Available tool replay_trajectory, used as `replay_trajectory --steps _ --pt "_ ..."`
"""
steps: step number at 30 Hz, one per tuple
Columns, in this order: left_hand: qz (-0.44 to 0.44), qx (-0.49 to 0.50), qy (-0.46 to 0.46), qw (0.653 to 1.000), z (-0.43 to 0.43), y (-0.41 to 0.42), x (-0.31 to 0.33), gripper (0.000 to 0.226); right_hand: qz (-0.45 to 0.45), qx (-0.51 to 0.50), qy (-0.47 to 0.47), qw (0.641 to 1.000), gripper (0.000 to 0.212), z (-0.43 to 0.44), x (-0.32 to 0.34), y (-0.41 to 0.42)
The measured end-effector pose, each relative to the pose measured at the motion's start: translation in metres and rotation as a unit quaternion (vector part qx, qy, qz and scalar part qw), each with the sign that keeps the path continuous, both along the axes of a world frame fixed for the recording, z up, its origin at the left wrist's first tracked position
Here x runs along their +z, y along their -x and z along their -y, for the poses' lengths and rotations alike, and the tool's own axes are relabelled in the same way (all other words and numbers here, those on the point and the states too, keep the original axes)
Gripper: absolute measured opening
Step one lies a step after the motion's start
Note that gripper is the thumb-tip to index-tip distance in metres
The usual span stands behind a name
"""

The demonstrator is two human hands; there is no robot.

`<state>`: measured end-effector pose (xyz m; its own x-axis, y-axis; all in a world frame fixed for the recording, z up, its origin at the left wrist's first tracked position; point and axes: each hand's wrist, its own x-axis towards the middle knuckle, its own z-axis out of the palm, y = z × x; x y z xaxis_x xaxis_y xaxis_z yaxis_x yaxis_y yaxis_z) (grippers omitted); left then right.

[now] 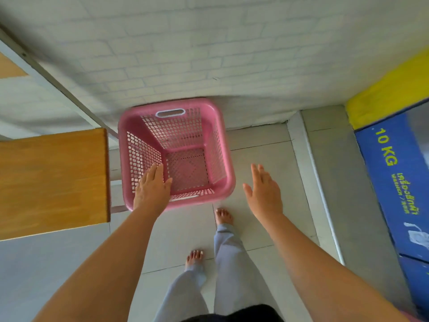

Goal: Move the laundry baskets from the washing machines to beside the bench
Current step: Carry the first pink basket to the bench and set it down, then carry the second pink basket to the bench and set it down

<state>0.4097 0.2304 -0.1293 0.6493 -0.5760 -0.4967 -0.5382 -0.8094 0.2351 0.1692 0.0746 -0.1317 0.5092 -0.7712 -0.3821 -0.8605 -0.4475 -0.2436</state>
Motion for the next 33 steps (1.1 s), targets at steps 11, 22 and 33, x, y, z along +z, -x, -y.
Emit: replay_trajectory --steps 11,22,33 --pt "0.014 -0.204 0.060 0.977 -0.020 0.062 0.082 0.056 0.015 -0.204 -0.002 0.979 0.061 -0.109 0.074 0.108" --pt "-0.012 -0.441 0.084 0.893 0.017 0.231 0.123 0.052 0.041 -0.431 0.022 0.901 0.061 -0.197 0.107 0.272" --pt "-0.038 -0.580 0.109 0.806 -0.037 0.476 0.135 0.054 0.035 -0.578 0.061 0.813 0.056 -0.338 0.122 0.477"
